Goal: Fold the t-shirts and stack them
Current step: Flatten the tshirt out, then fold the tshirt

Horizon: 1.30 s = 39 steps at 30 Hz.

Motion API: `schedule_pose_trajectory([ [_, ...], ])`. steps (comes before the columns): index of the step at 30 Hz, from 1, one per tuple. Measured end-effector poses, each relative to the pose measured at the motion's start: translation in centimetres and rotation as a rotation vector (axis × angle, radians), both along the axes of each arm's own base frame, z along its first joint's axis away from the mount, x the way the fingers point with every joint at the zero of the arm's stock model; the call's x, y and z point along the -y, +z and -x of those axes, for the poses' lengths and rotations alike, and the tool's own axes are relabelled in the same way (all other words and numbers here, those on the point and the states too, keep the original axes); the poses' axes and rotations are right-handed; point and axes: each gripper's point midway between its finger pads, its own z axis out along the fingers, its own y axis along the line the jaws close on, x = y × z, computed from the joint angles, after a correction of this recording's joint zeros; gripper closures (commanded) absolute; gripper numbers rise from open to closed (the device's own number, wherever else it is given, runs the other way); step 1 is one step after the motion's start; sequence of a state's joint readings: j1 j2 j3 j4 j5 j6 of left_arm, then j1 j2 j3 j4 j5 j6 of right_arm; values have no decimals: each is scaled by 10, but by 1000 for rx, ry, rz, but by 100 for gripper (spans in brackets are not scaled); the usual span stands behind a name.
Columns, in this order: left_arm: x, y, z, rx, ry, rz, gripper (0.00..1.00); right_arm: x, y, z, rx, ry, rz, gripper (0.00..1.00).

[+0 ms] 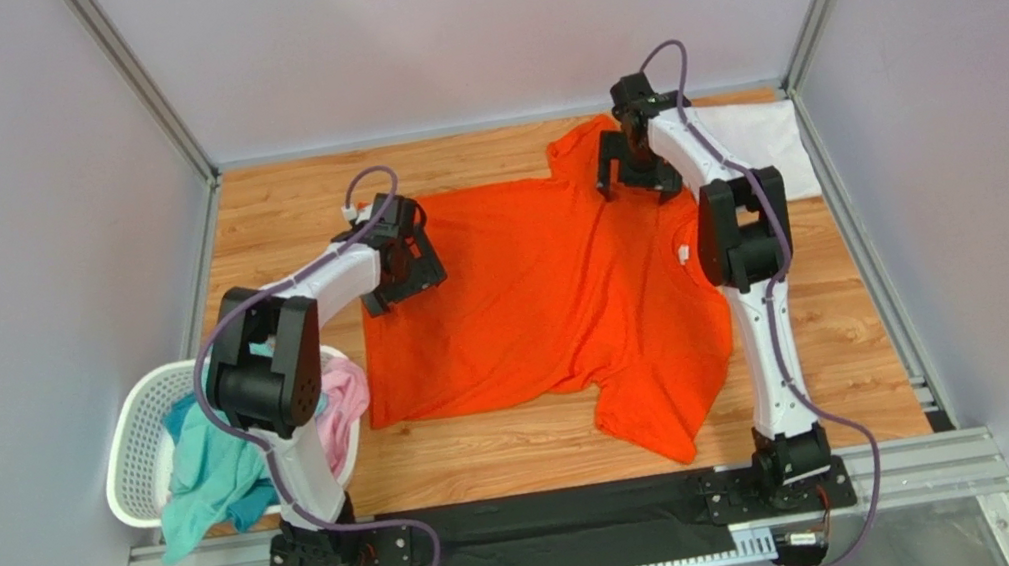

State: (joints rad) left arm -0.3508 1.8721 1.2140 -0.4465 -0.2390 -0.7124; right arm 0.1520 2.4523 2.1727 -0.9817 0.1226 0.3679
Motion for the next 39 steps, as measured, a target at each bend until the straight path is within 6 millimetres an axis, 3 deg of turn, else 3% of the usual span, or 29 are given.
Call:
schedule_pose_trajectory([
  [5, 2, 1, -13, -18, 3, -14, 0, 4, 4, -28, 56, 5, -33, 0],
  [8, 2, 8, -14, -26, -2, -18, 0, 3, 6, -30, 60, 12, -57, 0],
  [11, 4, 29, -12, -7, -16, -5, 0, -1, 10, -24, 53, 22, -68, 0],
  [14, 7, 71, -3, 60, -32, 16, 0, -8, 26, -3, 41, 39, -54, 0],
  [17, 16, 130, 17, 189, -62, 69, 0, -22, 61, 40, 42, 67, -16, 0],
  [19, 20, 161, 44, 272, -82, 115, 0, -37, 98, 74, 86, 94, 0, 0],
  [21, 24, 175, 77, 316, -106, 157, 0, -47, 130, 102, 155, 112, 0, 0],
  [24, 29, 164, 125, 316, -143, 207, 0, -56, 173, 159, 287, 119, -17, 0],
  [27, 32, 126, 166, 234, -168, 218, 0, -43, 185, 215, 371, 78, -57, 0],
  [32, 27, 57, 216, 70, -159, 172, 0, -12, 149, 288, 434, -10, -139, 0],
  [35, 22, 36, 229, 28, -106, 166, 3, -8, 129, 309, 447, -19, -183, 0],
  [39, 12, 28, 227, 42, 6, 156, 11, -16, 125, 312, 454, 4, -235, 0],
])
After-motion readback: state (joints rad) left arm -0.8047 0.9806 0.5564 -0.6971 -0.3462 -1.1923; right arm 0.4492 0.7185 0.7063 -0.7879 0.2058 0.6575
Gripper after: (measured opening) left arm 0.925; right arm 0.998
